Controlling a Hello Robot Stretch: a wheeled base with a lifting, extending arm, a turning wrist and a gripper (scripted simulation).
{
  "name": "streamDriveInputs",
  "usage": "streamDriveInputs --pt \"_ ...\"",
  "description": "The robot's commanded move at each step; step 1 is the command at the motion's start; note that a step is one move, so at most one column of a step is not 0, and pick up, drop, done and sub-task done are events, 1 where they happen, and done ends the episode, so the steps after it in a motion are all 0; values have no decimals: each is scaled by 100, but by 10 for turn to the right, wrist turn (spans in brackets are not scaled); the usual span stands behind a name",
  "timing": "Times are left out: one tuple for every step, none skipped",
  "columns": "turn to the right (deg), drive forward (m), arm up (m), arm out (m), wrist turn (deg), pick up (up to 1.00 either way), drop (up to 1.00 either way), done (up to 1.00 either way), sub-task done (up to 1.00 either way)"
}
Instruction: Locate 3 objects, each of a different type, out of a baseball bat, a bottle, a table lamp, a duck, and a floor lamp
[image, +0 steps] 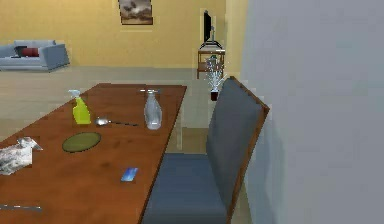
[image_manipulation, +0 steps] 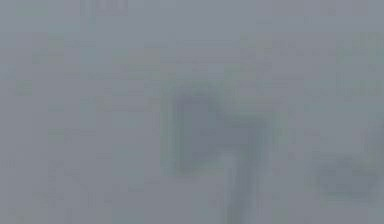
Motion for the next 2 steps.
streamDriveInputs --pt "-90 0 0 0 0 0 0 0 0" --pt "0 0 0 0 0 0 0 100 0"
